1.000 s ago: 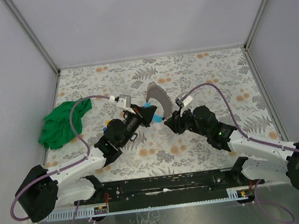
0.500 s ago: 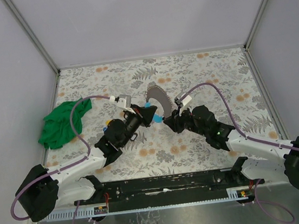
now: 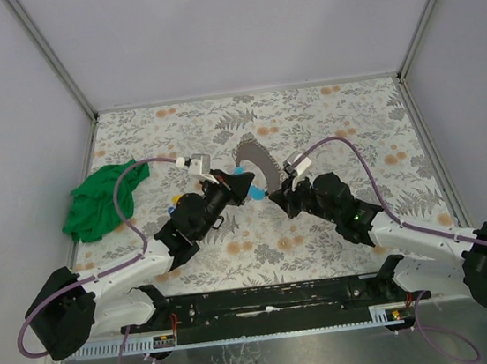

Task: Put the keys on the keyring

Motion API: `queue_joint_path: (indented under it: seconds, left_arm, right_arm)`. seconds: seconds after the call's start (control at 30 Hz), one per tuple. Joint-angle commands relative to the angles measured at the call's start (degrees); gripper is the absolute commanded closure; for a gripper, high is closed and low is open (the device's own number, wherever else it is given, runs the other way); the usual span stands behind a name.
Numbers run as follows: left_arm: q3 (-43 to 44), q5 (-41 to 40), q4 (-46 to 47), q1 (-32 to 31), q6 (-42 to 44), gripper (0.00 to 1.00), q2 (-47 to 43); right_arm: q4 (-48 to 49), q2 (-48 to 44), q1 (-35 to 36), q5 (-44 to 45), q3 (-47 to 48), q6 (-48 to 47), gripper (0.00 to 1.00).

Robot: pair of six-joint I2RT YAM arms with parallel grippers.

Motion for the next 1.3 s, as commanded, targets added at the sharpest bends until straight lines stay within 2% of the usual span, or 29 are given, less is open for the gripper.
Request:
queue_joint_path:
  seconds: [0.0,0.23,0.33,0.4,0.47,0.57,0.73,0.83,0.9,0.97,1.13,1.27]
  left_arm:
    - [0.00,-4.49,0.63,-0.40,-4.85,0.97,-1.61]
    - [-2.85,-4.55,-1.10,-0.40,-11.59,0.88,-2.32]
    - [-4.73,-4.04,-0.50,-0.42,-14.06,0.91,-1.98]
    - [-5.99,-3.74,0.17,-0.40,-15.90,0.90,-0.84]
    - [-6.72,-3.19,0.70,-0.40,-17.82,0.81,0.62]
    - [-8.02,-1.87,2.49,-0.49,-20.28,0.78,3.09]
    - [-9.88,1.59,4.47,-0.38,-23.55,0.68,6.44]
    - [-11.79,3.85,6.11,-0.43,-25.03,0.73,7.76]
    - [-12.86,5.11,6.74,-0.40,-26.02,0.70,8.18]
    - [-12.93,6.56,5.12,-0.40,-25.76,0.59,7.66]
    - [-14.19,5.74,-4.40,-0.47,-18.93,0.49,-0.75]
    - [-12.99,1.45,-13.40,-0.25,-8.49,0.45,-9.62]
  right_arm:
    - [2.66,-2.41,0.65,0.23,-1.09,-3.69,1.00]
    - [3.12,-3.85,0.61,-0.92,-2.89,-7.02,1.00]
    - [2.59,-3.16,0.61,-1.23,-3.08,-7.27,1.00]
    - [2.95,-2.72,0.65,-2.00,-3.61,-7.05,1.00]
    - [4.21,-2.56,0.64,-2.82,-4.61,-6.65,1.00]
    - [4.75,-2.68,0.63,-3.41,-5.61,-6.85,1.00]
    - [2.82,-2.71,0.64,-3.39,-6.09,-8.40,1.00]
    - [1.62,-2.77,0.63,-2.59,-6.58,-9.13,1.00]
    - [1.57,-2.86,0.55,-2.43,-7.07,-9.37,1.00]
    - [1.47,-2.80,0.63,-1.99,-7.38,-9.56,1.00]
    - [-1.63,-3.47,0.61,-0.90,-6.74,-11.07,1.00]
    - [-3.40,-4.59,0.57,-0.39,-6.92,-11.99,1.00]
